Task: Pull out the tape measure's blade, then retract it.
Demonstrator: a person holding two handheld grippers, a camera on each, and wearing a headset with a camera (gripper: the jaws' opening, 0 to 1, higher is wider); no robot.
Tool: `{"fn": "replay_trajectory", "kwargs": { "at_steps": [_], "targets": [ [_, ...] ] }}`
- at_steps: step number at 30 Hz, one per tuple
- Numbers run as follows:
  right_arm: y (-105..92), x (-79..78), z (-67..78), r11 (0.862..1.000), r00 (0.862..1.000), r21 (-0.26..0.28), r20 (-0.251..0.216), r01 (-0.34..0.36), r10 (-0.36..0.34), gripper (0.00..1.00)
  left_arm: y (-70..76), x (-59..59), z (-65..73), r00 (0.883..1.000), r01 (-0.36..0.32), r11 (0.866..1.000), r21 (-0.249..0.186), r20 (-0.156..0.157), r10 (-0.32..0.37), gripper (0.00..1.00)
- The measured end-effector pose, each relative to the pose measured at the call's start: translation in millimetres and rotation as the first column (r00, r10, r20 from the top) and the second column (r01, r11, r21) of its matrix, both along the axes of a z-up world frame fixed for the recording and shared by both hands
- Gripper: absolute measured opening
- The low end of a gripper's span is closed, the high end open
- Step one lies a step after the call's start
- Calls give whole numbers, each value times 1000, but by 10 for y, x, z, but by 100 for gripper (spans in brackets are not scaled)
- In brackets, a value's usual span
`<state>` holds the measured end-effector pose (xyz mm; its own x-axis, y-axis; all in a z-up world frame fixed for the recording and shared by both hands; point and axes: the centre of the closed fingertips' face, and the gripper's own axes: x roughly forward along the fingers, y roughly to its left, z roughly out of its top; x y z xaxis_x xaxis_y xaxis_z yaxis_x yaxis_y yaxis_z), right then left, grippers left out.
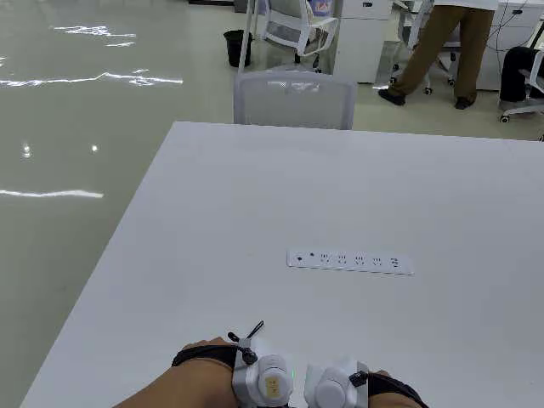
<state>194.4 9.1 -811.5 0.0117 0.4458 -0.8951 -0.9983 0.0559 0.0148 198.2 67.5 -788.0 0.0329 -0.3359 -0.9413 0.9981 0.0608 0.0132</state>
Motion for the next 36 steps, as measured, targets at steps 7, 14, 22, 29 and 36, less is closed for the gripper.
{"fn": "replay_trajectory", "kwargs": {
  "at_steps": [7,14,22,29,36],
  "targets": [
    [-130,8,14,1000,1000,-22,-11,6,-6,10,-14,-5,8,1000,-2,1000,0,-3,2,34],
    [-346,24,-12,999,1000,-49,-17,13,-13,10,-23,-9,12,1000,-5,1000,1,-7,5,34],
    [-566,29,3,998,1000,-62,-14,26,-26,10,-34,-26,37,1000,-5,1000,5,-10,5,34],
    [-669,47,-39,997,1000,-75,-18,19,-21,10,-12,10,-41,1000,-5,1000,11,-12,5,34],
    [-724,39,-59,996,1000,-86,-16,2,-3,10,8,48,-117,1000,-6,1000,8,-11,7,34]
  ]
}}
